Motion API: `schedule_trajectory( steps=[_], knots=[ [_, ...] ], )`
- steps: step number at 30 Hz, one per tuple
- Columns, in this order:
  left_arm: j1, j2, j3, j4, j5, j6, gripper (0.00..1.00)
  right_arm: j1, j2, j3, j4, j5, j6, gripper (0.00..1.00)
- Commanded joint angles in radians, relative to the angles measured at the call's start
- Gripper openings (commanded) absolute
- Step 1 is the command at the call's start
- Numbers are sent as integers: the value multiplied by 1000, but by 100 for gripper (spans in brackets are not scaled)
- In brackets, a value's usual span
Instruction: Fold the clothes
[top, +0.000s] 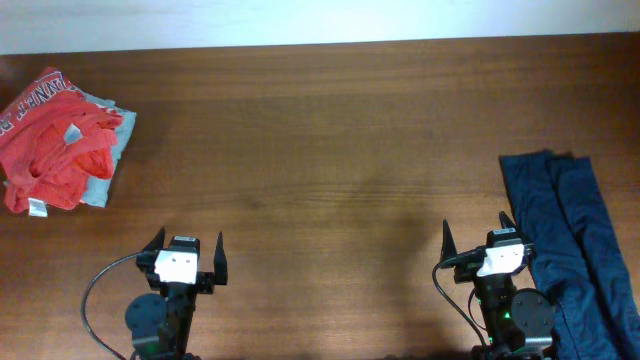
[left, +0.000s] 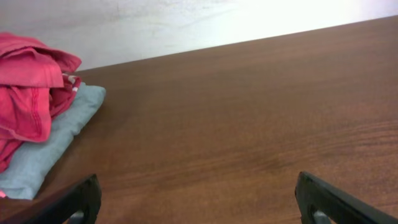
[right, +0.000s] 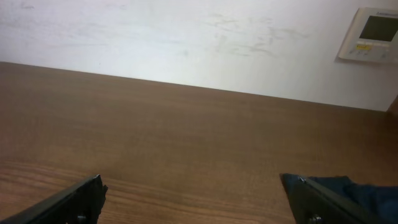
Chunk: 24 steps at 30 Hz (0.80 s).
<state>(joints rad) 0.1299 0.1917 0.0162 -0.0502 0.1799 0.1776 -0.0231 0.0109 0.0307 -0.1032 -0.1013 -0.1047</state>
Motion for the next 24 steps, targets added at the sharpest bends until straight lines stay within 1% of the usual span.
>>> schedule_trajectory(
  steps=[1,8,15,24],
  knots=[
    [5,-65,-6,-16,3,-8,99,9,-8,-8,0,2,8,99],
    [3,-103,-6,-18,0,-9,99,9,-8,-8,0,2,8,99],
    [-33,-187,-6,-16,0,-8,99,9,-8,-8,0,2,8,99],
    [-37,-187,-6,-15,0,-8,99,9,-7,-8,0,2,8,99]
  ],
)
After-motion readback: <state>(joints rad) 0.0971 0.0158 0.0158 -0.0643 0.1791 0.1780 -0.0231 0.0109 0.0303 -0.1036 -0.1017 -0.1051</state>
